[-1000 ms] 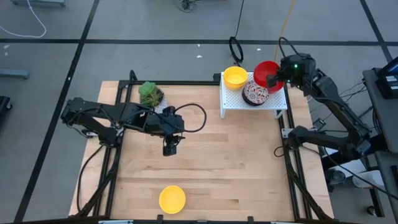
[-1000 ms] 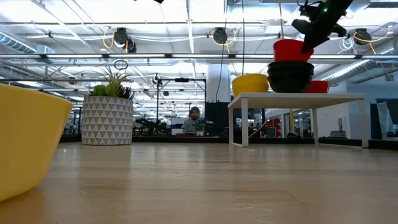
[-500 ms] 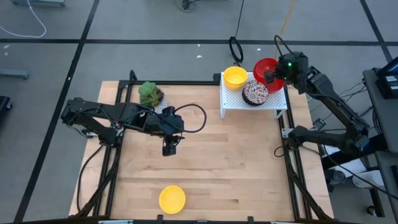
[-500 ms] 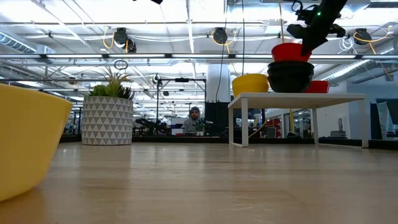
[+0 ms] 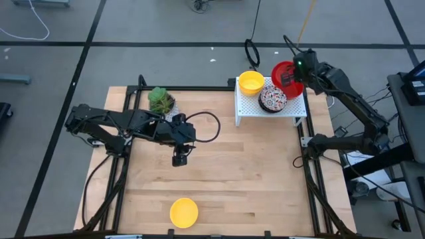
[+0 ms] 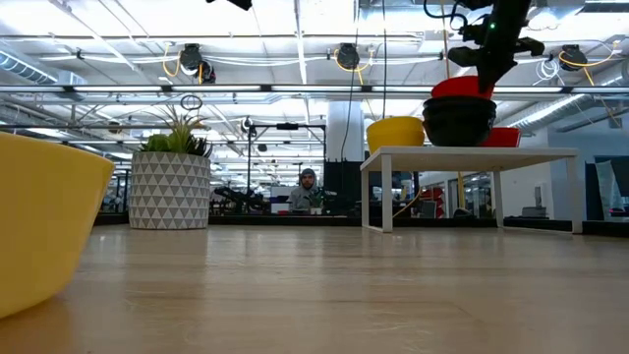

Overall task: Pick & Place Mini bowls
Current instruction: Stack the red bowl on top of the red bowl on the shelf

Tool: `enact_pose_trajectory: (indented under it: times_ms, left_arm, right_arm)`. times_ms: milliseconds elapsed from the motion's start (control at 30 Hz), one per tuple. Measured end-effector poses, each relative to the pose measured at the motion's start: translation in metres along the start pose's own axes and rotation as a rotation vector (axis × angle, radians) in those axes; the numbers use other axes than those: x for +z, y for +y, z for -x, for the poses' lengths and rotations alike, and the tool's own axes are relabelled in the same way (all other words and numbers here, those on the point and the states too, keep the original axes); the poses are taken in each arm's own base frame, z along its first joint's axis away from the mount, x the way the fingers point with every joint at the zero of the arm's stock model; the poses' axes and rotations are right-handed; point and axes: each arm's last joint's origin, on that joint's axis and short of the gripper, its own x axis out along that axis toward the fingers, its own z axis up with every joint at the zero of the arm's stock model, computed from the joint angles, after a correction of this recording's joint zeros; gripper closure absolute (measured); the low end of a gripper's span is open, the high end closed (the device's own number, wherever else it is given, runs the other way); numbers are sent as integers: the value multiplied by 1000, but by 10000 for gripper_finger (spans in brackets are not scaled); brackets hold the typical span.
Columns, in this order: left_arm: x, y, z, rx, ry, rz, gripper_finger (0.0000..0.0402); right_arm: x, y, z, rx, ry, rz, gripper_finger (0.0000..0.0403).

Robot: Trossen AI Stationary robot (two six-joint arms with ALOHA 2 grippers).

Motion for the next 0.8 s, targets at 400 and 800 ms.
enact_pose_trajectory:
  times_ms: [400, 800]
  left_arm:
    - [-6, 1, 0, 9, 61, -14, 270]
    - [-26, 0, -23, 21, 162, -114, 270]
  right_arm:
    - [2, 3, 3, -143, -78, -152, 403]
    - [-25, 13, 18, -213, 35, -74, 403]
